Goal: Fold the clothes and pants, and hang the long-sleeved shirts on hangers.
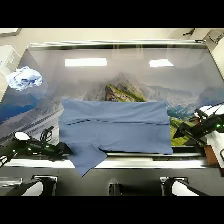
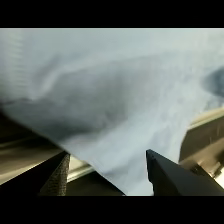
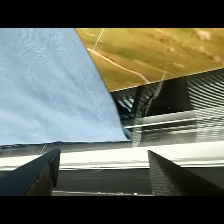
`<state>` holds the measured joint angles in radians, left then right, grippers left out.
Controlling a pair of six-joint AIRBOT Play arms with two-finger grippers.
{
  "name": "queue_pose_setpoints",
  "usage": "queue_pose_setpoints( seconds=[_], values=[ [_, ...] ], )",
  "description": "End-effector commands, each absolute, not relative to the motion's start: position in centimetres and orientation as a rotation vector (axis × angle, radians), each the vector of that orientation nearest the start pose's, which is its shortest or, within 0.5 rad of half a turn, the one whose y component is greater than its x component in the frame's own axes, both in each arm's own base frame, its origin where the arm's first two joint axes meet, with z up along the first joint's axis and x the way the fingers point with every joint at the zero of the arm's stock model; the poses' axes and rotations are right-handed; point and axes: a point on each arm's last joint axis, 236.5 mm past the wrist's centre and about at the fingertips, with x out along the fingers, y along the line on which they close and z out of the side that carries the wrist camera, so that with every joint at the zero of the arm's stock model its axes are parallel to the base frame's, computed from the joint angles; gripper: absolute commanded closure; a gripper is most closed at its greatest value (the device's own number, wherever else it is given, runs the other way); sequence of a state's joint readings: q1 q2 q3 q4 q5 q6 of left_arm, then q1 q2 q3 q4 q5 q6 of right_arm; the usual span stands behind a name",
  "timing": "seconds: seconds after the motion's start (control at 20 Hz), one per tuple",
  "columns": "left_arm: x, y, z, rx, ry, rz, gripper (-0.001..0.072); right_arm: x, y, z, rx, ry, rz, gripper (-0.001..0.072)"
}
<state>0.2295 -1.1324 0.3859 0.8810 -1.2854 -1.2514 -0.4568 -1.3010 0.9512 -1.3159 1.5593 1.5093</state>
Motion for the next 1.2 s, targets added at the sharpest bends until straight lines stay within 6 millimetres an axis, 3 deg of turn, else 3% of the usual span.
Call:
queue_pose_setpoints(
  seconds=[0.0,0.05,0.15,0.3,0.45,0.85,0.95,1.05,1.1,1.15],
  values=[
    [16.4,-12.0,-11.2,-0.782,1.738,-0.338,0.0254,23.2,-4.6,-4.7,0.626,1.781,-0.075,0.0109],
    [17.0,-12.1,-11.5,-0.790,1.720,-0.309,0.0346,23.2,-4.6,-4.7,0.626,1.781,-0.076,0.0109],
    [17.3,-12.3,-11.8,-0.774,1.711,-0.291,0.0670,22.7,-4.4,-5.1,0.631,1.798,-0.075,0.0104],
    [17.4,-12.3,-11.6,-0.749,1.695,-0.318,0.0686,20.3,-3.6,-8.0,0.646,1.850,-0.096,0.0100],
    [17.4,-12.2,-11.2,-0.735,1.691,-0.332,0.0686,20.8,-1.8,-10.1,0.707,1.784,-0.053,0.0102],
    [18.1,-12.1,-10.4,-0.716,1.637,-0.338,0.0686,19.4,-0.5,-11.3,0.760,1.837,-0.031,0.0180],
    [18.3,-12.1,-10.3,-0.714,1.633,-0.339,0.0686,18.3,0.1,-11.4,0.759,1.873,0.001,0.0303],
    [19.1,-11.9,-9.9,-0.710,1.613,-0.341,0.0686,17.8,0.4,-11.0,0.735,1.892,0.058,0.0625],
    [20.0,-11.7,-9.3,-0.704,1.590,-0.349,0.0686,18.2,0.4,-10.6,0.728,1.878,0.078,0.0672],
    [21.2,-11.3,-8.4,-0.691,1.559,-0.362,0.0687,19.2,0.3,-10.1,0.729,1.845,0.087,0.0676]
  ],
)
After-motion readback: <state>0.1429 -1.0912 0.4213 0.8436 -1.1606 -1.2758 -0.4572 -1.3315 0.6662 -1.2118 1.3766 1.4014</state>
